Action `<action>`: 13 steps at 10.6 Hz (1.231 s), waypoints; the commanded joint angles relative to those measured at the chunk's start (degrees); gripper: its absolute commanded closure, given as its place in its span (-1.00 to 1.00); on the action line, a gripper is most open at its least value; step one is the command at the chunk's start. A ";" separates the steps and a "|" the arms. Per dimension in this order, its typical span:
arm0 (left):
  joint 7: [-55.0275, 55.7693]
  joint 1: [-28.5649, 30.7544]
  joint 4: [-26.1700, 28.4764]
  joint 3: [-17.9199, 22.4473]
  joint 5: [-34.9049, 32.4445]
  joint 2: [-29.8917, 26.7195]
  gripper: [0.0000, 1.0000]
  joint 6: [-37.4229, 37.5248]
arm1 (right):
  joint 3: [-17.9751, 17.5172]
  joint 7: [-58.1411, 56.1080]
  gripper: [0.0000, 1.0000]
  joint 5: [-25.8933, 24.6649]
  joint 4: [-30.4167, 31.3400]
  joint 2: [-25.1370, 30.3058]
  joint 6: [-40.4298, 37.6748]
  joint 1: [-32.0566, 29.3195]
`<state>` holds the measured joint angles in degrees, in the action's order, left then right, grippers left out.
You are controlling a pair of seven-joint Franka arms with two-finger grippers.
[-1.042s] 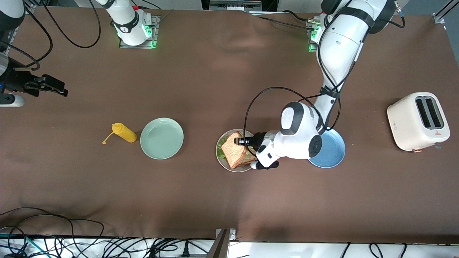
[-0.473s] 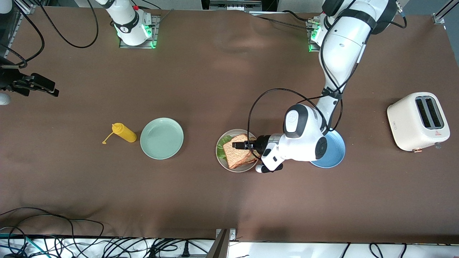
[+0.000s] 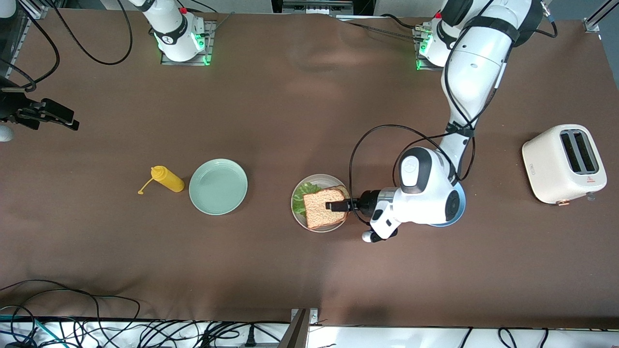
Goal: Make sandwich on beige plate with both arms
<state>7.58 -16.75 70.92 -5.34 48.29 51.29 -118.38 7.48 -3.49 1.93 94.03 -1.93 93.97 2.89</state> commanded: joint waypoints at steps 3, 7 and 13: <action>2.17 3.99 0.36 0.33 -11.42 -4.87 -1.00 7.26 | 0.07 -1.00 -1.00 0.79 -0.95 -0.09 -0.36 -0.17; 3.14 9.10 -0.08 0.24 -27.92 -11.47 -1.00 18.51 | 0.07 -1.00 -1.00 0.53 -1.30 -0.01 -0.54 -0.17; 2.44 15.32 0.28 0.50 -44.86 -23.24 -1.00 34.69 | 0.07 -1.00 -1.00 0.53 -1.39 0.08 -0.45 -0.17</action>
<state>9.97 -3.97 69.70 -4.50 5.50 31.62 -86.26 7.49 -3.49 1.93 93.55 -1.90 93.97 2.89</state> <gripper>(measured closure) 0.000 0.000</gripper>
